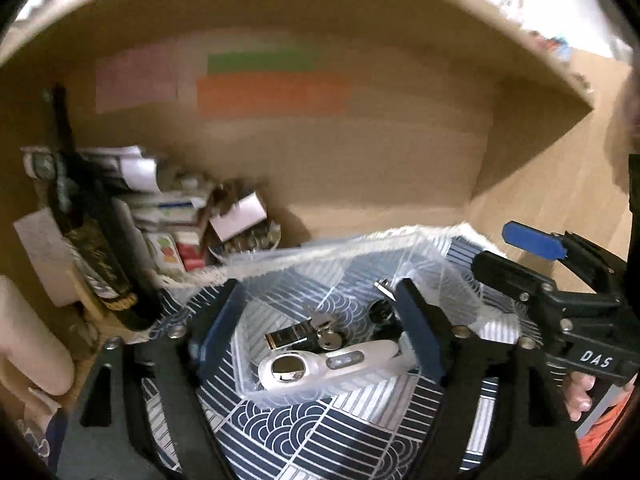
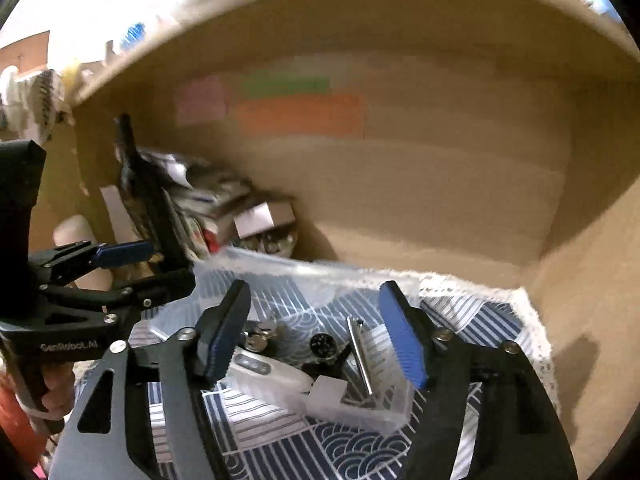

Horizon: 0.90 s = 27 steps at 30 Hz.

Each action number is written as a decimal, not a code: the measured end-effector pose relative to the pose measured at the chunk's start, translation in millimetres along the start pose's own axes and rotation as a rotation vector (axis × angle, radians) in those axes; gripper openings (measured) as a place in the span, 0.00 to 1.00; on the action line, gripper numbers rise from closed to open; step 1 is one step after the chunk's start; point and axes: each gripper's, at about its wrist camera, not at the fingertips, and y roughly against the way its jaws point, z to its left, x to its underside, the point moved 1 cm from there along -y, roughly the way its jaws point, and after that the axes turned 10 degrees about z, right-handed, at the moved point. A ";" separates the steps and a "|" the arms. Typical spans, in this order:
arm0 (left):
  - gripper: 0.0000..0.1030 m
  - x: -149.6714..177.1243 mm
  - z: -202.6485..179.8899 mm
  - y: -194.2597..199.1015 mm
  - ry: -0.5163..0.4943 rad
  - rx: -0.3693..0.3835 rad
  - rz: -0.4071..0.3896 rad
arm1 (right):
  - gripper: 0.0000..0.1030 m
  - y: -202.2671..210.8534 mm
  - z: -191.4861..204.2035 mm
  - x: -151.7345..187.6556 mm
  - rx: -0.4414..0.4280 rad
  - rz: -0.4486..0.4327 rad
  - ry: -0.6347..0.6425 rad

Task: Organize rigid objects

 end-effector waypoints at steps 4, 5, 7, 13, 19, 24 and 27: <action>0.93 13.6 -15.5 38.9 -0.019 -0.030 -0.105 | 0.74 31.9 2.3 7.3 0.001 -0.070 -0.017; 0.93 17.3 -18.5 46.5 -0.023 -0.029 -0.119 | 0.77 40.9 4.4 10.2 0.011 -0.089 -0.019; 0.97 23.6 -22.6 58.4 -0.023 -0.022 -0.137 | 0.81 52.0 10.2 14.1 0.031 -0.117 -0.019; 0.99 38.4 -23.1 87.4 -0.001 -0.016 -0.192 | 0.92 76.7 27.5 26.2 0.057 -0.178 -0.009; 1.00 46.6 -21.0 105.8 0.012 -0.024 -0.226 | 0.96 91.5 37.2 31.9 0.055 -0.218 -0.003; 1.00 47.8 -21.7 108.1 0.012 -0.036 -0.232 | 0.96 95.1 41.2 34.6 0.060 -0.227 0.000; 1.00 48.1 -22.5 107.9 0.010 -0.038 -0.230 | 0.98 95.2 41.5 35.3 0.056 -0.229 -0.003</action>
